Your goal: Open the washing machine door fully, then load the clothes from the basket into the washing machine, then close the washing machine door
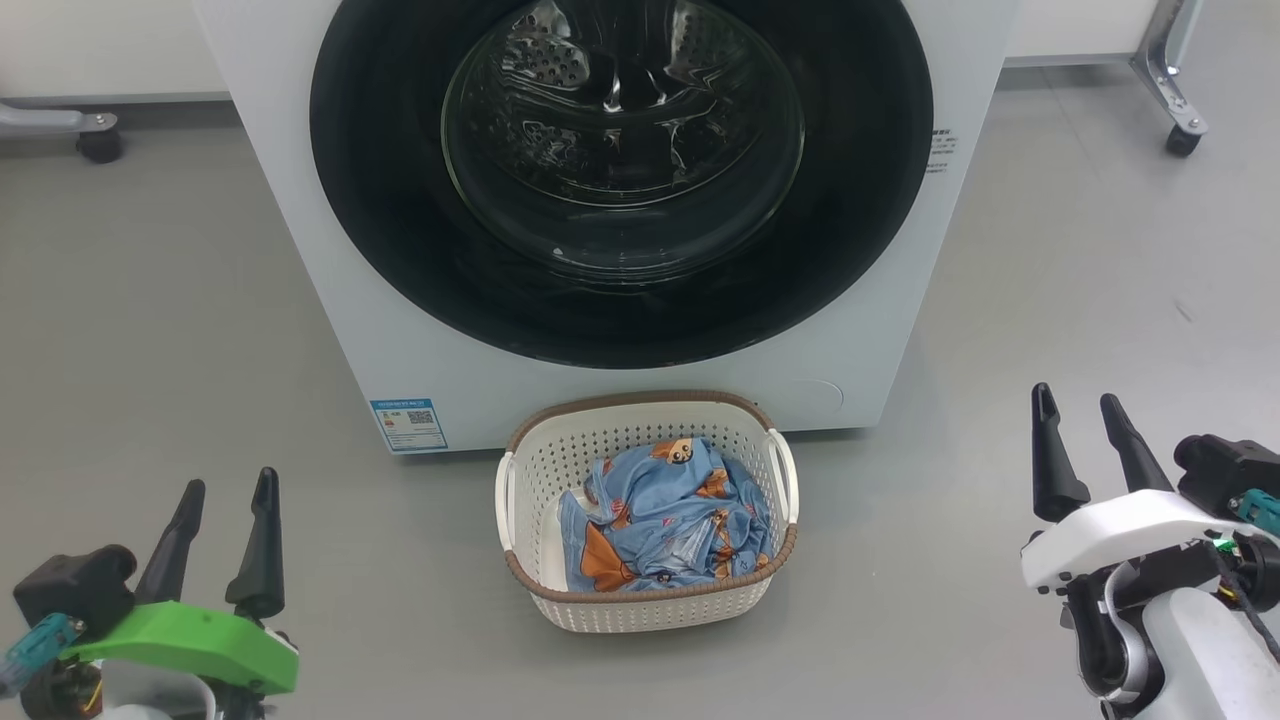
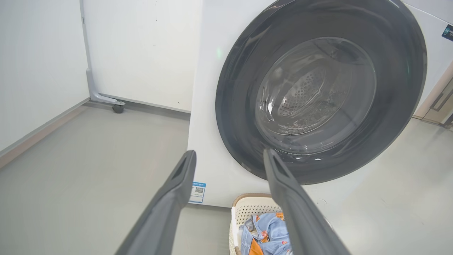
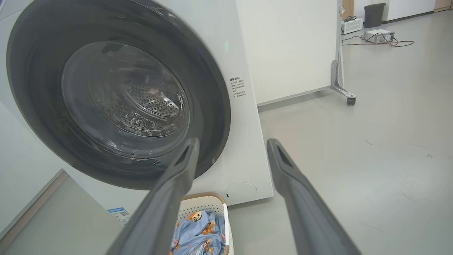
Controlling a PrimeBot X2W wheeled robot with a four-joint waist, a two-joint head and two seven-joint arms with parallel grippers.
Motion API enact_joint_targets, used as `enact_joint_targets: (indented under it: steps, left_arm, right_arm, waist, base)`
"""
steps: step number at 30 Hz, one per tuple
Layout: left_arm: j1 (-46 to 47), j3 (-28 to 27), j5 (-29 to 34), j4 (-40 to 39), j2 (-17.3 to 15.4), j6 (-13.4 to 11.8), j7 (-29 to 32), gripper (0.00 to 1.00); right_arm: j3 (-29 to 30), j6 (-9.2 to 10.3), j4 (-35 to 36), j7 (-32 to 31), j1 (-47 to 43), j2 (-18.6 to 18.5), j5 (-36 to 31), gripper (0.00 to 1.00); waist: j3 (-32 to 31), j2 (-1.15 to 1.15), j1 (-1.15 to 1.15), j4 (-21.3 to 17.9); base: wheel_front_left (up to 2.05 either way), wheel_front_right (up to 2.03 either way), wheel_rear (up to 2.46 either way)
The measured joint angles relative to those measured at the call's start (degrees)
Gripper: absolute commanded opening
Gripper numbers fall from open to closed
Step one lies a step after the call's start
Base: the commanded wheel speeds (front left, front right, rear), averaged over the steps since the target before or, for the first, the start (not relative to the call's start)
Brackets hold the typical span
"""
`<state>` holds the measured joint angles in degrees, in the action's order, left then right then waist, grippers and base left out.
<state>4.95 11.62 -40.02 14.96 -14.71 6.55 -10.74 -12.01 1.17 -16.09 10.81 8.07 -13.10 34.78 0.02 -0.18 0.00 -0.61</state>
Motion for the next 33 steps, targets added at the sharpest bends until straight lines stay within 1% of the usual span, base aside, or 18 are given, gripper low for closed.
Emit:
enact_joint_targets:
  steps: [7,14,21,26,29,33]
  left_arm:
    - [0.0,0.4,4.4,0.3,-0.7,-0.5,-1.0,1.00]
    - [0.1,0.9,8.3,0.5,-1.0,-0.5,-2.3,1.00]
    - [0.1,1.2,12.5,0.9,-1.2,-0.6,-3.5,1.00]
    - [0.1,0.9,12.8,1.2,-1.2,-0.6,-3.5,1.00]
    - [0.1,0.0,12.7,1.3,-0.9,-1.0,-3.5,1.00]
    - [0.2,-0.7,12.4,1.4,-0.4,-1.0,-3.5,1.00]
  right_arm:
    - [-1.2,0.55,0.5,0.8,0.9,-0.6,-4.3,1.00]
    - [-2.1,1.00,0.6,2.3,1.5,-1.4,-8.5,1.00]
    - [-3.2,1.07,0.4,3.3,1.5,-1.5,-11.8,1.00]
    - [-3.2,0.99,0.4,3.7,1.6,-1.5,-12.2,1.00]
    - [-3.1,0.98,0.3,3.7,1.6,-1.4,-12.1,1.00]
    - [-2.7,0.71,-0.2,3.7,1.6,-0.9,-11.0,1.00]
  waist:
    - [0.3,0.00,0.00,0.1]
    - [0.4,0.00,0.00,0.2]
    - [0.2,0.00,0.00,0.5]
    - [0.3,0.00,0.00,0.6]
    - [0.3,0.00,0.00,0.7]
    - [0.3,0.00,0.00,0.8]
  base:
    - [0.00,0.00,0.00]
    - [0.00,0.00,0.00]
    - [0.00,0.00,0.00]
    - [0.00,0.00,0.00]
    - [0.00,0.00,0.00]
    - [0.00,0.00,0.00]
